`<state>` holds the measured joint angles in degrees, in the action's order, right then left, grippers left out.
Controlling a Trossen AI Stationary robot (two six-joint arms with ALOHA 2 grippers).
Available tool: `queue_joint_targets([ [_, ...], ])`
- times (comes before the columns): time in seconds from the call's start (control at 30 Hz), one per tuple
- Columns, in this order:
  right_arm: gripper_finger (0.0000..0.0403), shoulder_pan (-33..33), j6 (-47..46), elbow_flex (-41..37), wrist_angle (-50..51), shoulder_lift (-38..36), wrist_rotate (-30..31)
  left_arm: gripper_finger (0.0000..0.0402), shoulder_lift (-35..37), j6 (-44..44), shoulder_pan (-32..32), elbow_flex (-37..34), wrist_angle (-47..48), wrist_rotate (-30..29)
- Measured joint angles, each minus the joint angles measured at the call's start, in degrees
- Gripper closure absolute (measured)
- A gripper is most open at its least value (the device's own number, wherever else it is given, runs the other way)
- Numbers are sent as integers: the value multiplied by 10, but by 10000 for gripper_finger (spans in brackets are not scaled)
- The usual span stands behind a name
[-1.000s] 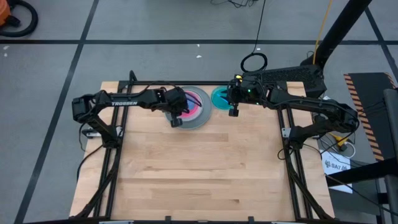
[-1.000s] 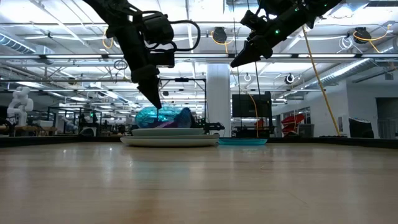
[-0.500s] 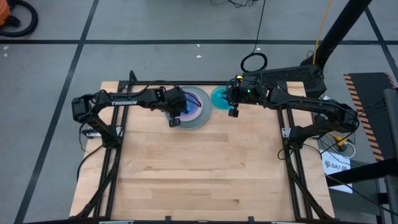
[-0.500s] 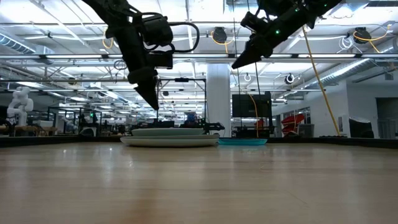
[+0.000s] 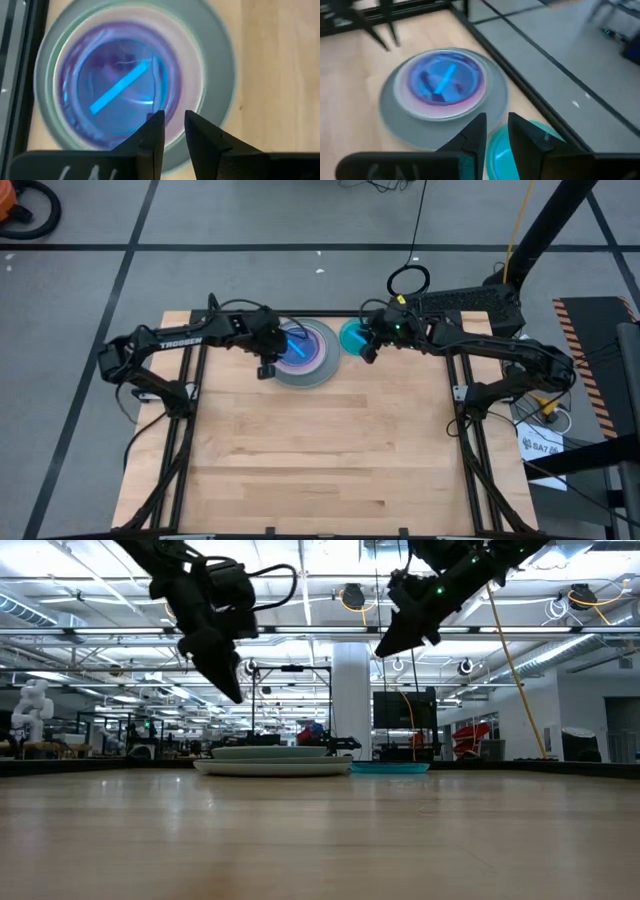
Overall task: Stack plastic plates
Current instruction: Stack the blue plate on top of the blue plate
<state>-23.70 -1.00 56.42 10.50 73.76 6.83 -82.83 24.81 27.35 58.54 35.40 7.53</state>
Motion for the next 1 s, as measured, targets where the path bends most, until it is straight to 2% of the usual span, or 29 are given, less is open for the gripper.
queue_joint_targets([
  [0.17, 330, -5, -85, 0, 13, 30, 37, 319, 26, 21, 41, -40, -54, 6],
  [0.33, 330, -44, -173, 0, 17, 77, 36, 319, 36, 57, 78, -51, -100, 79],
  [0.47, 330, -103, -214, 0, 50, 101, 20, 319, 38, 55, 101, -51, -141, 120],
  [0.67, 330, -187, -248, 0, 133, 131, 11, 319, 38, 31, 123, -51, -146, 121],
  [0.83, 314, -221, -264, 0, 124, 163, -52, 319, 38, 32, 140, -51, -146, 121],
  [1.0, 278, -225, -269, 0, 96, 203, -56, 319, 38, 39, 157, -51, -147, 121],
])
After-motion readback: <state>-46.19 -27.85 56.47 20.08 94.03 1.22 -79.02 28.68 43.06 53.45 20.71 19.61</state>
